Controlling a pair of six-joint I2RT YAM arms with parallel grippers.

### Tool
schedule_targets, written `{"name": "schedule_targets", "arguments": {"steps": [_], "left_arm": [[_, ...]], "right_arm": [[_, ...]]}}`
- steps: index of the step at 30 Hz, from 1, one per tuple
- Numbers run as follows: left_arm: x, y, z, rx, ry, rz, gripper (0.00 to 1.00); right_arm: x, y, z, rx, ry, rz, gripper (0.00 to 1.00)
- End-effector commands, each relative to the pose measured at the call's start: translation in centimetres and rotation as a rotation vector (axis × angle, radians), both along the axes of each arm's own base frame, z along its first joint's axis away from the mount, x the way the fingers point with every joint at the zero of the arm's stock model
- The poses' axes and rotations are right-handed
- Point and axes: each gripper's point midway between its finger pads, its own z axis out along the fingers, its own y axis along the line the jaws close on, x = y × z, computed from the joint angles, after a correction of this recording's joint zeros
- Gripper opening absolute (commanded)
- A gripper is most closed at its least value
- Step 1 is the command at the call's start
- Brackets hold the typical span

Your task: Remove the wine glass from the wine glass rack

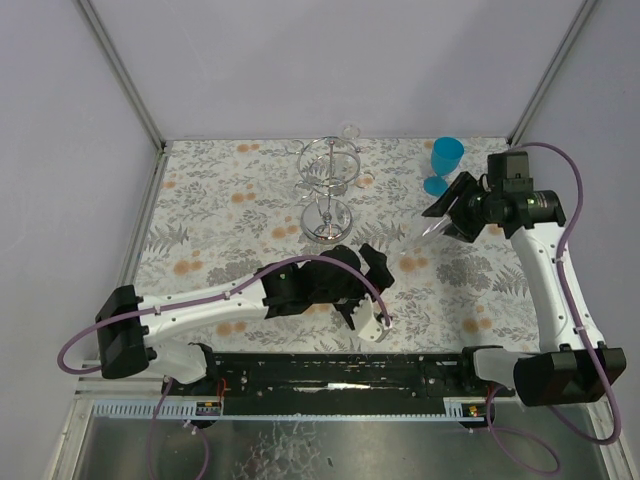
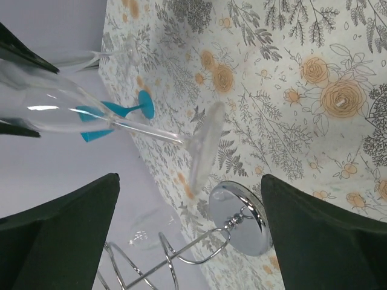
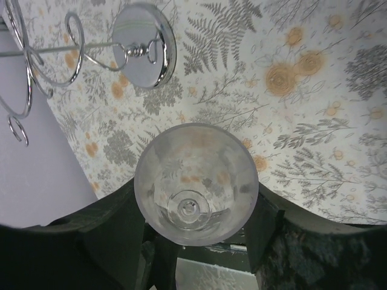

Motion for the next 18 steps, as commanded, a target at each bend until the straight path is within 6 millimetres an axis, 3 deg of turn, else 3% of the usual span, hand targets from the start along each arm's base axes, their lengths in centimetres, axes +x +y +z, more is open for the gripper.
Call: {"name": "schedule_targets", "arguments": {"steps": [1, 10, 18], "left_arm": [[0.5, -1.3, 2.6, -0.115, 0.047, 0.076, 1.00], [0.6, -3.1, 6.3, -0.252, 0.357, 0.258, 1.00], [4.6, -4.1, 9.8, -0.372, 0.691, 0.464, 0.99]], "right_arm": [[2.1, -3.1, 3.6, -0.115, -0.120, -0.051, 0.27], [6.2, -12.1, 8.7, -0.556, -0.318, -0.275, 0.27], [6.1, -17.0, 6.3, -0.828, -0.430, -0.404, 0.27]]}}
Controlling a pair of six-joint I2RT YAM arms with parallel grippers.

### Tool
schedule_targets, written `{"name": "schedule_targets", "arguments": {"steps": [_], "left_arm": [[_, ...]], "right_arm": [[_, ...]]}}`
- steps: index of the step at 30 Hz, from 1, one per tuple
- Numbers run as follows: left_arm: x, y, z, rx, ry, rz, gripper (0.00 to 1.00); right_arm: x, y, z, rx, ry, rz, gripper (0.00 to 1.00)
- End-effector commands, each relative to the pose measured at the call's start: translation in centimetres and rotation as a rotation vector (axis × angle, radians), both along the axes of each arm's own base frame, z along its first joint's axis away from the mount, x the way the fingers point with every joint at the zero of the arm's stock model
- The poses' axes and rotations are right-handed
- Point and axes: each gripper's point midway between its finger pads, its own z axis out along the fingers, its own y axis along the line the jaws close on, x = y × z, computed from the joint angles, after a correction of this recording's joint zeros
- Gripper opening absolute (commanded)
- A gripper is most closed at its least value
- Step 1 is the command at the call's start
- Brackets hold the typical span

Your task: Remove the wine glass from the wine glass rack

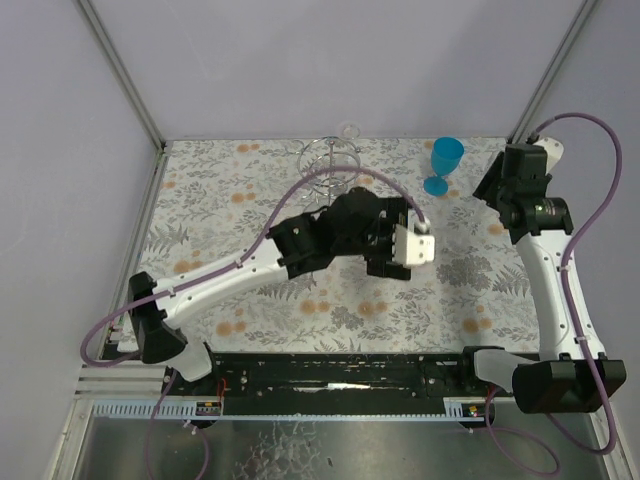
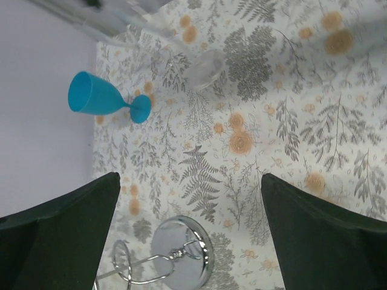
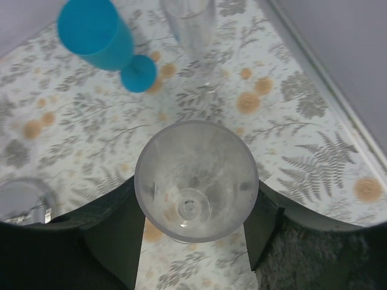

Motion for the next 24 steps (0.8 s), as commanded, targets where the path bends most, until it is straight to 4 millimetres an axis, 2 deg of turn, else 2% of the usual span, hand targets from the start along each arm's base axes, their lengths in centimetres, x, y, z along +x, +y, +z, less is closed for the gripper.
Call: {"name": "schedule_targets", "arguments": {"steps": [1, 7, 13, 24], "left_arm": [[1.6, 0.2, 1.2, -0.082, 0.295, 0.121, 0.98], [2.2, 0.4, 2.3, -0.118, 0.397, 0.151, 0.98], [2.0, 0.7, 2.3, -0.117, 0.431, 0.164, 0.97], [2.5, 0.8, 3.5, -0.130, 0.462, 0.193, 0.98]], "right_arm": [[0.5, -4.0, 1.8, -0.213, -0.167, -0.115, 0.27], [0.8, -5.5, 1.0, -0.327, -0.295, -0.160, 0.28], [2.1, -6.7, -1.4, -0.414, -0.271, -0.175, 0.29], [4.9, -8.1, -5.7, -0.354, -0.214, -0.199, 0.29]]}}
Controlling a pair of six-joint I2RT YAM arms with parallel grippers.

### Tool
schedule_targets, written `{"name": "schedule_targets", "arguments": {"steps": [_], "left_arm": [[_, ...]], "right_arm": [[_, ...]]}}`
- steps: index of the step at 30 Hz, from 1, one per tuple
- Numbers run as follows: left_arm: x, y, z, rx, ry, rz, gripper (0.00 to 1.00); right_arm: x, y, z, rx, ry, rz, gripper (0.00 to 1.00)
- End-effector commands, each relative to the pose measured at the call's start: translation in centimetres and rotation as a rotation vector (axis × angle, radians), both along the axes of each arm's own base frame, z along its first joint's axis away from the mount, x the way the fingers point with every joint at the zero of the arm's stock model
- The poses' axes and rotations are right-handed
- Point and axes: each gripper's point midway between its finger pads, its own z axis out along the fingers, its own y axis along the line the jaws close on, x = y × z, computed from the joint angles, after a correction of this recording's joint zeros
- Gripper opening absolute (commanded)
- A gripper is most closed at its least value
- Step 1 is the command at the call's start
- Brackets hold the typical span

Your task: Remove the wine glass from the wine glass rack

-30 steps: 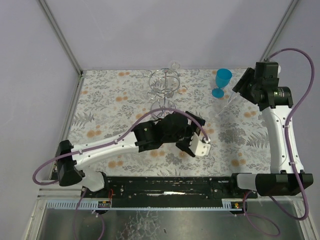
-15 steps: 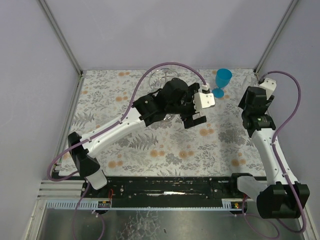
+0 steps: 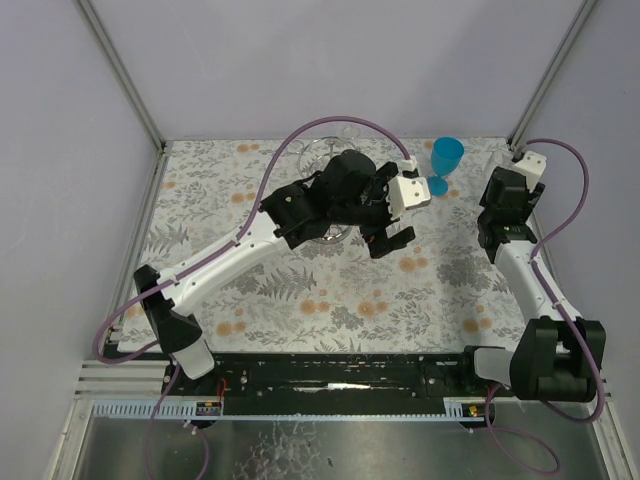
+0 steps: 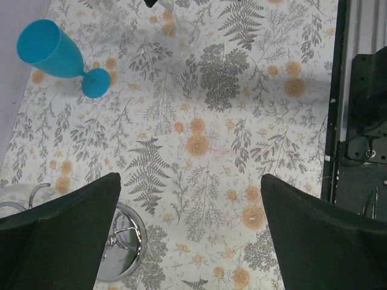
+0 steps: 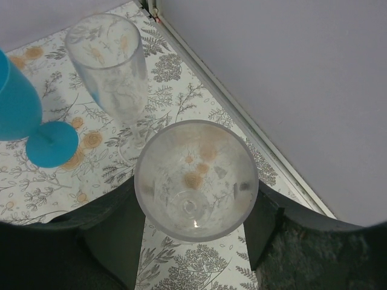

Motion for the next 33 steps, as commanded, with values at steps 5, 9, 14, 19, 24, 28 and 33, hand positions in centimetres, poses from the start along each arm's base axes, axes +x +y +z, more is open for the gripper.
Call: {"name": "schedule_targets", "arguments": {"steps": [5, 9, 14, 19, 24, 28, 33], "left_arm": [[0.2, -0.2, 0.5, -0.009, 0.030, 0.013, 0.98], [0.2, -0.2, 0.6, -0.010, 0.029, 0.012, 0.97], [0.0, -0.2, 0.7, -0.012, 0.029, 0.007, 0.97], [-0.1, 0.2, 0.6, -0.008, 0.027, 0.007, 0.97], [-0.1, 0.4, 0.6, -0.007, 0.029, 0.013, 0.97], [-0.2, 0.4, 0.6, -0.008, 0.030, 0.014, 0.97], [-0.2, 0.4, 0.7, -0.011, 0.030, 0.011, 0.97]], "right_arm": [[2.0, -1.6, 0.3, 0.056, -0.088, -0.040, 0.29], [2.5, -1.6, -0.5, 0.079, -0.073, -0.031, 0.28], [2.9, -1.2, -1.7, 0.108, -0.070, -0.016, 0.29], [3.2, -1.0, -2.4, 0.122, -0.074, -0.005, 0.32], [3.5, -0.7, -2.7, 0.127, -0.056, 0.020, 0.46], [3.3, -0.7, -2.4, 0.122, -0.053, 0.020, 0.68], [2.9, -0.5, -1.4, 0.122, -0.064, 0.035, 0.84]]}}
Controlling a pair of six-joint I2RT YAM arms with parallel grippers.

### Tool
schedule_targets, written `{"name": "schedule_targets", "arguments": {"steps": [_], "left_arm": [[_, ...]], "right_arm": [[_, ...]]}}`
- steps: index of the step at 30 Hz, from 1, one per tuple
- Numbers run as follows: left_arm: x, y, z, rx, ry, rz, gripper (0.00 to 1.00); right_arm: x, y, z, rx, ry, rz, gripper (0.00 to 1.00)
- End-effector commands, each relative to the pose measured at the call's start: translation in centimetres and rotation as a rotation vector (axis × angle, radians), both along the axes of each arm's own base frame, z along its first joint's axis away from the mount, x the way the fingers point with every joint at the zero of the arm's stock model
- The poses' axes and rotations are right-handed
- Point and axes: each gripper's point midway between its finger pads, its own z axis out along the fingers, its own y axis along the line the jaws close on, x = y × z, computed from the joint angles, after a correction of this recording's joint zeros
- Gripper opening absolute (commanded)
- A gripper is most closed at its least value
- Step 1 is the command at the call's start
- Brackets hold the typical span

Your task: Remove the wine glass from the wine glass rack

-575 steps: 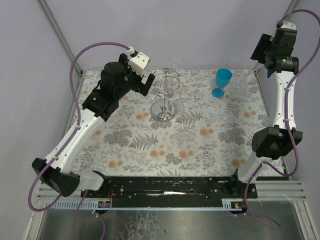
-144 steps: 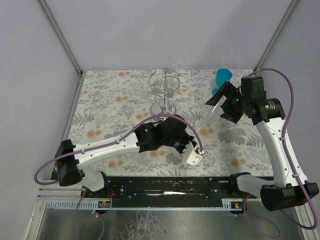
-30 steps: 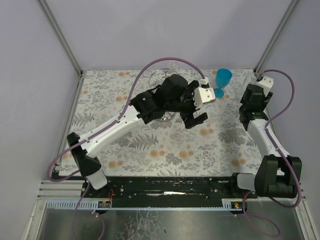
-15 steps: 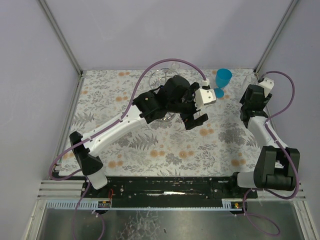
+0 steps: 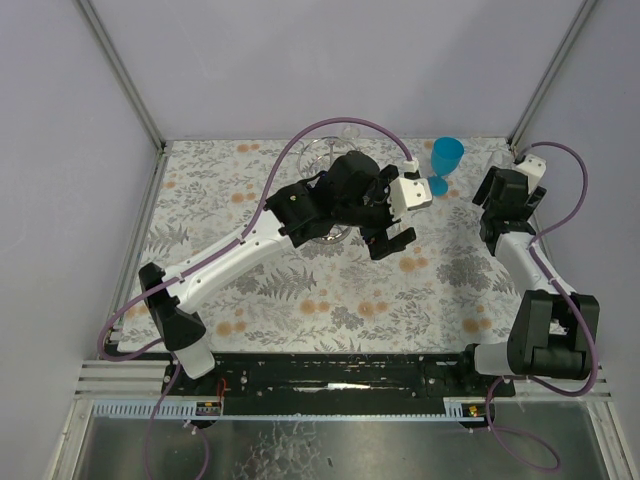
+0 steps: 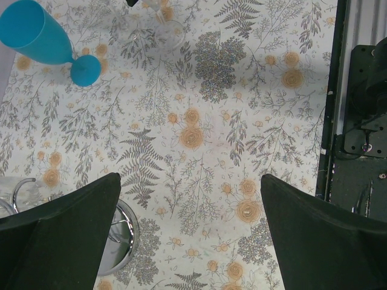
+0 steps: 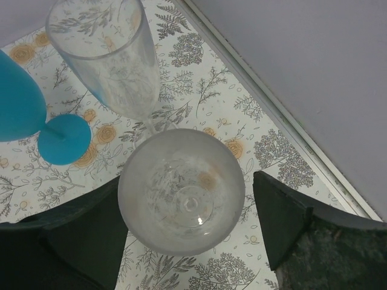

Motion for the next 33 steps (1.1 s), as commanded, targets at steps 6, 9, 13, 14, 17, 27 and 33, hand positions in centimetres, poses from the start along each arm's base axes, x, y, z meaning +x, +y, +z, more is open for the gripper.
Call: {"name": "schedule_targets", "arguments": {"steps": [6, 9, 13, 14, 17, 27, 33], "left_arm": [[-0.3, 0.2, 1.6, -0.041, -0.002, -0.003, 0.98], [-0.2, 0.1, 2.0, -0.051, -0.003, 0.001, 0.98], [0.0, 0.0, 3.0, -0.074, -0.010, 0.015, 0.98], [0.1, -0.1, 3.5, -0.084, -0.016, 0.021, 0.98], [1.1, 0.0, 5.6, -0.123, -0.054, 0.050, 0.98], [13.8, 6.1, 12.8, -0.332, -0.052, 0.352, 0.99], [21.0, 14.1, 13.1, -0.458, 0.066, 0.566, 1.00]], "right_arm": [[-0.2, 0.2, 4.0, -0.008, -0.090, 0.021, 0.99], [-0.5, 0.4, 5.0, -0.009, -0.110, 0.030, 0.99], [-1.3, 0.5, 7.7, -0.013, -0.154, 0.028, 0.99], [-1.6, 0.5, 8.7, -0.015, -0.174, 0.026, 0.99], [-2.7, 0.4, 12.3, -0.032, -0.233, 0.022, 0.99], [1.5, 5.8, 22.9, 0.163, -0.375, 0.284, 0.99], [7.1, 13.1, 24.2, 0.513, -0.357, 0.554, 0.86]]}}
